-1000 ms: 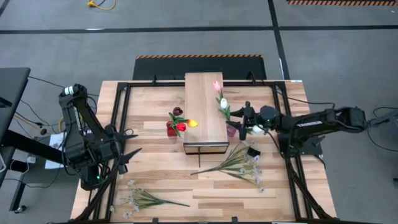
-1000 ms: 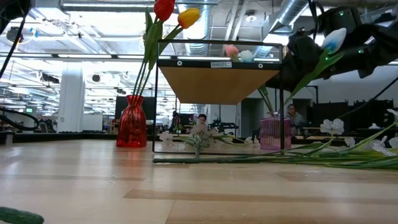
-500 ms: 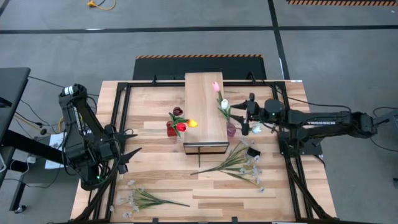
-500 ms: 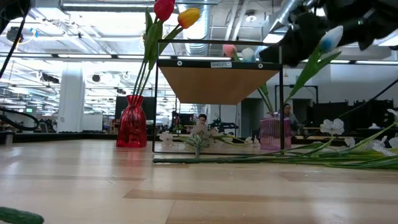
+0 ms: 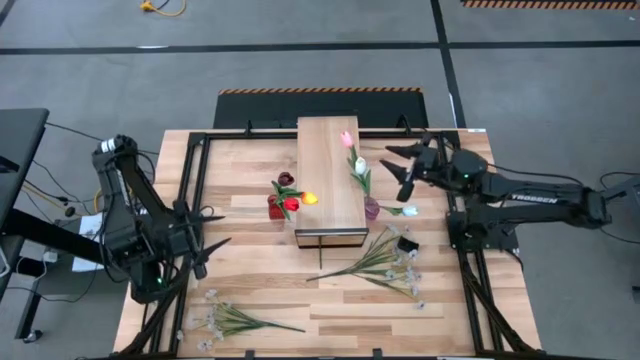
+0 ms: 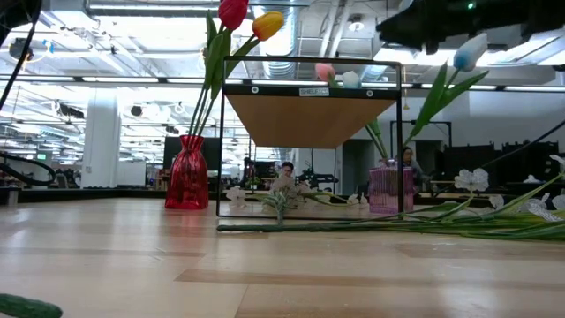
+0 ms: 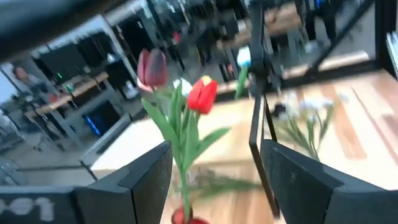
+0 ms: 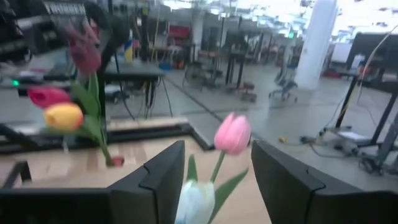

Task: Pick and place flowers into a vace then onto a shelf
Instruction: Put the right white flowers into the red flower vase

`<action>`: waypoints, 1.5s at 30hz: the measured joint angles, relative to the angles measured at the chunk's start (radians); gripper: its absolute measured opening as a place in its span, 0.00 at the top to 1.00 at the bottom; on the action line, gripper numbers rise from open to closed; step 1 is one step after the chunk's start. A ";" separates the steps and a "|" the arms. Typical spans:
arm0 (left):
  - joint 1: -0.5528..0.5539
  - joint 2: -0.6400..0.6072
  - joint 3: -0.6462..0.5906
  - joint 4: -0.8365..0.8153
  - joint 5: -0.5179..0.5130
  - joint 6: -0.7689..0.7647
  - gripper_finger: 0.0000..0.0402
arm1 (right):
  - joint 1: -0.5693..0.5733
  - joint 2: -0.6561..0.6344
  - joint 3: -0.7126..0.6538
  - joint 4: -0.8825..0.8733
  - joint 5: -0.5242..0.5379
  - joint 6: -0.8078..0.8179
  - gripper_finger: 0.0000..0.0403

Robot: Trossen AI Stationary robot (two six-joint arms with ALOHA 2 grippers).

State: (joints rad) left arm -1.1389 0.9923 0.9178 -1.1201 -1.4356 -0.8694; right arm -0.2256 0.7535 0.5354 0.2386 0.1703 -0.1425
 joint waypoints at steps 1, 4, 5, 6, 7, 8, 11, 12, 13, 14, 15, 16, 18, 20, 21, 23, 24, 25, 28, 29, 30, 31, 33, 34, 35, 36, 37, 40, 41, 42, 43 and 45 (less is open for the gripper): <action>0.009 -0.011 0.015 0.000 0.039 0.023 0.41 | 0.000 -0.011 0.003 0.002 0.000 0.000 0.57; 0.032 -0.056 0.042 0.107 0.175 0.145 0.41 | 0.005 -0.042 0.003 0.000 -0.003 0.000 0.58; 0.042 -0.072 0.042 0.184 0.244 0.225 0.41 | 0.009 -0.049 0.003 -0.003 -0.003 0.000 0.58; 0.056 -0.087 0.042 0.276 0.328 0.321 0.41 | 0.010 -0.057 0.003 -0.007 -0.004 -0.001 0.59; 0.073 -0.096 0.042 0.383 0.426 0.428 0.41 | 0.012 -0.063 0.003 -0.014 -0.005 -0.007 0.59; 0.096 -0.101 0.042 0.497 0.532 0.542 0.41 | 0.012 -0.068 0.003 -0.023 -0.007 -0.017 0.59; 0.183 -0.108 0.043 0.789 0.875 0.859 0.41 | 0.016 -0.073 0.003 -0.046 -0.007 -0.027 0.58; 0.219 -0.117 0.043 0.828 0.974 0.924 0.41 | 0.016 -0.074 0.003 -0.047 -0.007 -0.030 0.58; 0.262 -0.132 0.043 0.832 1.053 0.962 0.41 | 0.016 -0.074 0.003 -0.046 -0.007 -0.037 0.58; 0.310 -0.153 0.043 0.807 1.093 0.971 0.41 | 0.017 -0.074 0.003 -0.045 -0.008 -0.044 0.57; 0.364 -0.178 0.043 0.765 1.109 0.967 0.41 | 0.019 -0.074 0.003 -0.045 -0.010 -0.049 0.57; 0.421 -0.204 0.043 0.723 1.115 0.957 0.41 | 0.022 -0.074 0.003 -0.045 -0.010 -0.051 0.57; 0.547 -0.248 0.043 0.691 1.171 0.962 0.41 | 0.025 -0.074 0.003 -0.044 -0.011 -0.052 0.57; 0.672 -0.287 0.043 0.691 1.313 1.023 0.41 | 0.034 -0.074 0.003 -0.044 -0.011 -0.052 0.57; 0.734 -0.309 0.043 0.687 1.396 1.055 0.41 | 0.040 -0.074 0.002 -0.044 -0.011 -0.052 0.57; 0.848 -0.344 0.040 0.678 1.543 1.100 0.41 | 0.057 -0.079 0.002 -0.037 -0.011 -0.063 0.58; 0.899 -0.356 0.028 0.685 1.596 1.108 0.41 | 0.069 -0.086 0.002 -0.037 -0.011 -0.073 0.58; 0.945 -0.366 0.009 0.696 1.639 1.109 0.41 | 0.081 -0.090 0.007 -0.042 -0.012 -0.082 0.58; 1.050 -0.378 -0.084 0.737 1.736 1.090 0.41 | 0.119 -0.089 0.036 -0.070 -0.006 -0.116 0.57; 1.077 -0.378 -0.123 0.768 1.765 1.082 0.41 | 0.132 -0.088 0.049 -0.080 0.002 -0.123 0.57; 1.100 -0.376 -0.162 0.810 1.792 1.076 0.41 | 0.145 -0.088 0.062 -0.085 0.013 -0.127 0.56; 1.119 -0.375 -0.201 0.853 1.817 1.068 0.41 | 0.158 -0.088 0.075 -0.091 0.020 -0.128 0.56; 1.144 -0.376 -0.267 0.930 1.863 1.050 0.41 | 0.182 -0.089 0.104 -0.120 0.034 -0.128 0.56; 1.152 -0.376 -0.290 0.963 1.879 1.046 0.41 | 0.194 -0.088 0.117 -0.143 0.041 -0.128 0.56; 1.152 -0.378 -0.313 0.985 1.886 1.044 0.41 | 0.206 -0.088 0.130 -0.166 0.043 -0.128 0.56; 1.152 -0.378 -0.332 0.999 1.889 1.042 0.41 | 0.219 -0.087 0.140 -0.184 0.045 -0.128 0.56; 1.149 -0.377 -0.345 1.004 1.891 1.032 0.41 | 0.233 -0.086 0.150 -0.198 0.045 -0.128 0.56; 1.130 -0.372 -0.369 1.017 1.897 1.023 0.41 | 0.284 -0.086 0.171 -0.226 0.043 -0.128 0.56; 1.122 -0.366 -0.374 1.021 1.902 1.032 0.41 | 0.305 -0.086 0.176 -0.239 0.043 -0.129 0.56; 1.113 -0.361 -0.380 1.025 1.905 1.038 0.41 | 0.327 -0.086 0.182 -0.255 0.042 -0.129 0.56; 1.103 -0.356 -0.383 1.019 1.908 1.040 0.41 | 0.348 -0.085 0.191 -0.273 0.042 -0.129 0.56; 1.086 -0.345 -0.383 1.027 1.910 1.039 0.41 | 0.393 -0.075 0.214 -0.315 0.043 -0.129 0.56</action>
State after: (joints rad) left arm -0.0528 0.6473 0.5352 -0.0934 0.4747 0.1699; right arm 0.1677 0.6784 0.7499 -0.0767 0.2130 -0.2717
